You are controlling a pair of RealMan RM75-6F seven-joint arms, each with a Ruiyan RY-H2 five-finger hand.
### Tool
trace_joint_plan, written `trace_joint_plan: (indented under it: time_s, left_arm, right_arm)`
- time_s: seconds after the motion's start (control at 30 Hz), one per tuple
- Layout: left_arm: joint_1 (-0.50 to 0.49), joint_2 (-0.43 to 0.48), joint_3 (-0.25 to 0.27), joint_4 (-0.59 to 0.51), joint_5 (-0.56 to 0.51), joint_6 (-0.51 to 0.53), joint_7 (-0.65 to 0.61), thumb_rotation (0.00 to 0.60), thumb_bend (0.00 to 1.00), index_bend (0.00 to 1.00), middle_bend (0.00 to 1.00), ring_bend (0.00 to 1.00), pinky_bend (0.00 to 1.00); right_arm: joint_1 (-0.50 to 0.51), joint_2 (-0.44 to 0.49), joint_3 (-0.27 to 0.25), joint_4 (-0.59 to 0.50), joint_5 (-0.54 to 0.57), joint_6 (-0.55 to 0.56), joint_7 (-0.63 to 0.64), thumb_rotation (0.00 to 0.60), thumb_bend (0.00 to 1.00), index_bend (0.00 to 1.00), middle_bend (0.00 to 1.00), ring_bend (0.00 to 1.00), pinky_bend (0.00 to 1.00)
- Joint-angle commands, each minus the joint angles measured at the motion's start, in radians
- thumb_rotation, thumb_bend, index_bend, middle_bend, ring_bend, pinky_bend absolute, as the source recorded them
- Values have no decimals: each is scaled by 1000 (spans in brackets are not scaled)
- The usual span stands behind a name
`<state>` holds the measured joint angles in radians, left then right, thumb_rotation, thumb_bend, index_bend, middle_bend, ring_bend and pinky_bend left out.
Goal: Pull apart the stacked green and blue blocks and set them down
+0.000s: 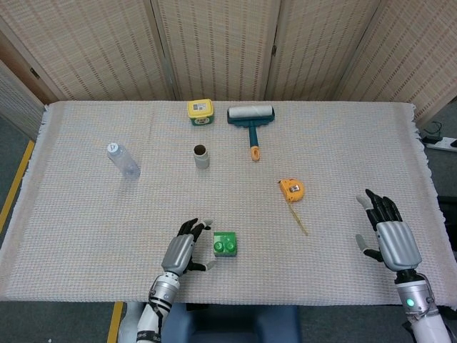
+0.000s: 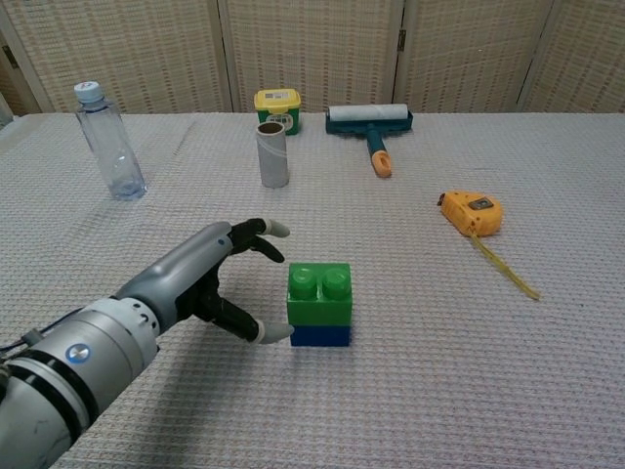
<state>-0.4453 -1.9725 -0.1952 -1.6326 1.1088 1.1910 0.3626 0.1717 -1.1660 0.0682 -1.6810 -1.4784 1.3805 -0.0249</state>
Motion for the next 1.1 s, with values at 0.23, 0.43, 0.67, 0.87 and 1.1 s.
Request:
trace_joint_plan:
  time_s: [0.23,0.43,0.67,0.87,1.1]
  left_arm:
    - [-34,-82,-18,115,37,31,3,600,224,176,287,62,0]
    - [-47,-97,-31,137,23,16,0,600,225,176,300,62,0]
    - [-64,-99,-51,129,-17,-12,15,600,225,177,344,67,0]
    - [-72,-96,-59,124,-30,-15,19,600,226,178,382,77,0]
    - [-80,-91,-65,112,-33,-13,13,600,230,185,452,91,0]
  right_arm:
    - [-9,17,4,-2,-5,19,33,600,449,0,0,0,0]
    - [-6,20,6,0,2,11,40,600,449,0,0,0,0]
    - [-5,18,15,3,17,10,40,600,448,0,0,0,0]
    - [-1,15,15,5,23,-1,33,600,449,0,0,0,0]
    - [3,9,19,6,36,-8,18,600,449,0,0,0,0]
